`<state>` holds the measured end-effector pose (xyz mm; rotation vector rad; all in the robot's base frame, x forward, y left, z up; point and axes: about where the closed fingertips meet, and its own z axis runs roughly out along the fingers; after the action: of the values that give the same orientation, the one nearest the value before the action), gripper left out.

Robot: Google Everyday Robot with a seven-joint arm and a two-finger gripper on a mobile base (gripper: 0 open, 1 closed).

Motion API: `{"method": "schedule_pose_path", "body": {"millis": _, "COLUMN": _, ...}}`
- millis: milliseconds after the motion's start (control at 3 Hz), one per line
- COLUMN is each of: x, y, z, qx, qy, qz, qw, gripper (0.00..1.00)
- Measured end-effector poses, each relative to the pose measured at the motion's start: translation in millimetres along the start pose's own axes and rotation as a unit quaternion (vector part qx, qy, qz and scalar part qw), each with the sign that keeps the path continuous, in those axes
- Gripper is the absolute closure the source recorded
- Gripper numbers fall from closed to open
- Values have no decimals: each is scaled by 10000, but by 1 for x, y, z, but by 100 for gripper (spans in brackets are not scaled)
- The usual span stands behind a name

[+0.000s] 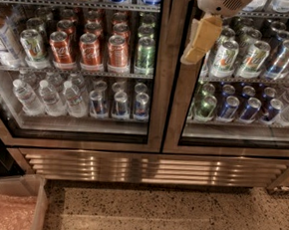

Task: Open left fridge door

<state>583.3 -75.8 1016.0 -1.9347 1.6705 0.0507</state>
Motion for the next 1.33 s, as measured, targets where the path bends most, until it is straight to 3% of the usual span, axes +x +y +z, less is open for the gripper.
{"method": "schedule_pose_path", "body": {"millis": 1000, "x": 0, "y": 0, "z": 0, "qx": 0, "qy": 0, "qz": 0, "qw": 10000, "gripper": 88}}
{"method": "schedule_pose_path", "body": {"millis": 1333, "x": 0, "y": 0, "z": 0, "qx": 0, "qy": -1, "qz": -1, "qw": 10000, "gripper": 100}}
